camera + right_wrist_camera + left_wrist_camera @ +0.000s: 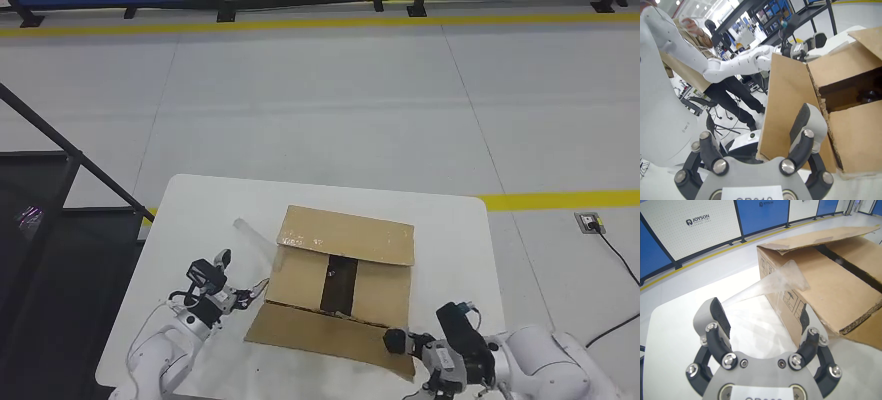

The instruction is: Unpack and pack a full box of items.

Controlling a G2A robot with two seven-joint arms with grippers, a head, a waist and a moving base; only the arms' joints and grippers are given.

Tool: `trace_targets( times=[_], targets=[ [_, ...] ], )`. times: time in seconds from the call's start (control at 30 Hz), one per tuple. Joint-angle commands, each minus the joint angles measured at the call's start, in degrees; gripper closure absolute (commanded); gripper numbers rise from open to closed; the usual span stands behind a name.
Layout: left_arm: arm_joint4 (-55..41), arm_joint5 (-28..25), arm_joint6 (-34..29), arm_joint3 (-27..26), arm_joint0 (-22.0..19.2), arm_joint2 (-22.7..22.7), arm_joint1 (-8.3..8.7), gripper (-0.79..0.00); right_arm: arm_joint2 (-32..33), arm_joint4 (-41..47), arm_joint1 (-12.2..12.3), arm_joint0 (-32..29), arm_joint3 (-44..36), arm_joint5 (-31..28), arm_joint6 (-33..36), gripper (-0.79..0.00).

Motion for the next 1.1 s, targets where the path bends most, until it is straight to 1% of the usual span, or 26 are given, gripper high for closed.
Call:
trace_targets(
  times=[0.0,0.07,0.23,0.3,0.37,0.43,0.53,0.6,0.67,0.7,1.0,1.03,1.07],
  targets=[
    [-0.2,-1.62,1.11,-1.2,1.11,-1.14,0.3,-0.785,-0.95,-2.86,0.75,-0.17,-0.02,0.0,0.0,-0.785],
    [-0.1,-4.56,2.65,-2.3,2.4,-2.02,0.64,-0.785,-1.81,-5.32,1.21,-0.09,0.53,0.0,-0.01,-0.785],
    [4.59,-17.2,5.68,-4.03,4.66,-4.09,2.11,-0.785,-4.38,-8.37,1.28,0.96,2.03,0.0,-0.62,-0.785],
    [7.21,-20.4,6.04,-4.2,5.01,-4.44,2.61,-0.785,-5.39,-7.46,1.0,1.54,2.75,0.0,-2.41,-0.785],
    [9.71,-22.18,5.92,-4.02,4.98,-4.19,2.96,-0.785,-6.13,-5.47,0.71,2.32,3.68,0.0,-4.58,-0.785],
    [12.04,-22.4,5.45,-3.62,4.69,-3.58,3.16,-0.785,-6.75,-1.66,0.43,3.4,4.75,0.03,-6.85,-0.785],
    [14.33,-21.97,5.22,-3.05,4.15,-2.18,3.29,-0.785,-7.89,6.77,0.06,5.17,6.55,1.51,-9.37,-0.785],
    [15.1,-21.42,5.31,-2.76,3.85,-1.45,3.34,-0.785,-8.98,14.49,-0.26,6.68,7.59,4.19,-10.37,-0.785],
    [15.21,-21.07,5.75,-2.55,3.69,-1.04,3.4,-0.785,-10.78,25.04,-0.6,8.54,8.46,8.43,-8.86,-0.785],
    [15.22,-21.18,5.97,-2.56,3.62,-0.91,3.45,-0.785,-10.91,26.88,-0.66,8.96,8.77,8.93,-8.6,-0.785],
    [14.63,-21.15,6.68,-2.46,3.63,-0.98,3.53,-0.785,-10.91,26.88,-0.66,8.96,8.77,8.93,-8.6,-0.785],
    [14.63,-21.15,6.68,-2.46,3.63,-0.98,3.53,-0.785,-11.05,26.86,-0.68,8.85,8.53,9.35,-8.62,-0.785],
    [14.63,-21.15,6.68,-2.46,3.63,-0.98,3.53,-0.785,-11.34,26.72,-0.77,8.8,7.63,11.56,-8.59,-0.785]
  ],
)
